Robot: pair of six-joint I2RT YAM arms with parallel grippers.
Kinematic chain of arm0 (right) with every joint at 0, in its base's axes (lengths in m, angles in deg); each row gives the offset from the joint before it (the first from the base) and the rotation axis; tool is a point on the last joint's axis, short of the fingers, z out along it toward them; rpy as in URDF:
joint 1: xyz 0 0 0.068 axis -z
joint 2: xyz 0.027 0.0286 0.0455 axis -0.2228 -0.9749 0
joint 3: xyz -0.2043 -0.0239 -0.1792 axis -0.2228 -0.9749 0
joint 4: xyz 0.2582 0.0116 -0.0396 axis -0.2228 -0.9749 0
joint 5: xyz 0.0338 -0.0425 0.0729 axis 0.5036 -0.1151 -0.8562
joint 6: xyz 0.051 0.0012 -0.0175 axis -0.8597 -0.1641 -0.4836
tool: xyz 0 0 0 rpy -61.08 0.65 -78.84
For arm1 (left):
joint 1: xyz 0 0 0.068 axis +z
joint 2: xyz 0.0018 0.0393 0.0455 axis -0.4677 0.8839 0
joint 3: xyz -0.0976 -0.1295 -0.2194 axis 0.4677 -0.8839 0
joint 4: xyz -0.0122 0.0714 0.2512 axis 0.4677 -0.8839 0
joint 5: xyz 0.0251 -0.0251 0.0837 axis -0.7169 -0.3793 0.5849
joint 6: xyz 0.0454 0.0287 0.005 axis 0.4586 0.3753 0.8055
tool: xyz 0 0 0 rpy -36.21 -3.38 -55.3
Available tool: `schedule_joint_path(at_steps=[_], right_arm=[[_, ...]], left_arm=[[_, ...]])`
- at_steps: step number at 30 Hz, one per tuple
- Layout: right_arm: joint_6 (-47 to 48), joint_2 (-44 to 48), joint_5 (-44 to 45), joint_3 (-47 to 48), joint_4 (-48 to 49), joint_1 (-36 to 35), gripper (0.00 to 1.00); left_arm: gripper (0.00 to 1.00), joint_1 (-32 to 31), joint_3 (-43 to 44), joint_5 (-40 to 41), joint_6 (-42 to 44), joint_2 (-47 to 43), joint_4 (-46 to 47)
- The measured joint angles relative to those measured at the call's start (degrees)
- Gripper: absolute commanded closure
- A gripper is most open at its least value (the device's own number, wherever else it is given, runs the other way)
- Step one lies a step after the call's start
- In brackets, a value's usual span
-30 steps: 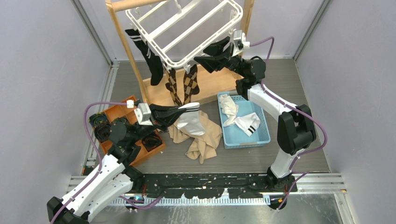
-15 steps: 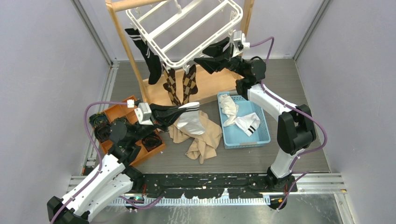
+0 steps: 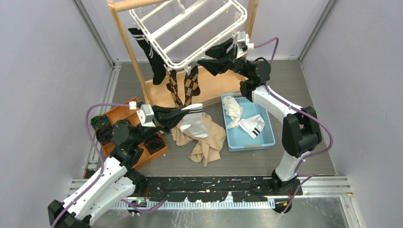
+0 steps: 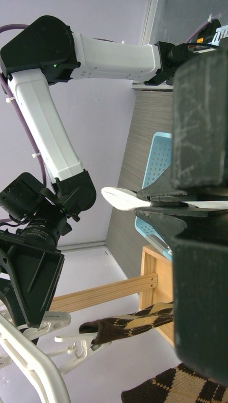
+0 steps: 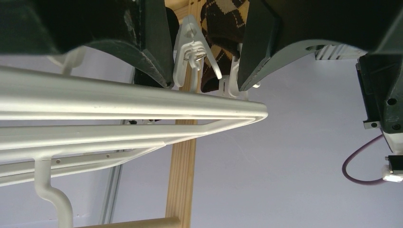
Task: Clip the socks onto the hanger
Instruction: Open the clamp at the hanger.
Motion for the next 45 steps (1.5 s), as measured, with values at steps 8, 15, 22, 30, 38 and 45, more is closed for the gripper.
schedule_joint_path(at_steps=[8,15,22,30,38,45], right_arm=[[-0.22,0.00,-0.07,0.00,0.00,0.00,0.56],[-0.72,0.00,-0.44,0.00,-0.04,0.00,0.73],[-1.14,0.02,-0.83,0.00,-0.31,0.00,0.95],[-1.84,0.96,-0.83,0.02,-3.41,0.00,0.99],[-1.92,3.52,0.22,0.24,-11.04,-0.44,0.99],[-1.88,6.32,2.38,0.33,-17.92,-1.09,0.98]], left_arm=[[1.00,0.00,0.00,0.24,0.00,-0.59,-0.26],[1.00,0.00,0.02,0.61,0.02,-0.61,-0.79],[1.00,0.00,3.54,3.13,1.79,1.55,-4.63],[1.00,0.00,11.50,10.23,5.01,9.57,-9.64],[1.00,0.00,15.74,14.32,6.21,17.29,-11.23],[1.00,0.00,18.51,16.63,5.84,20.79,-11.91]])
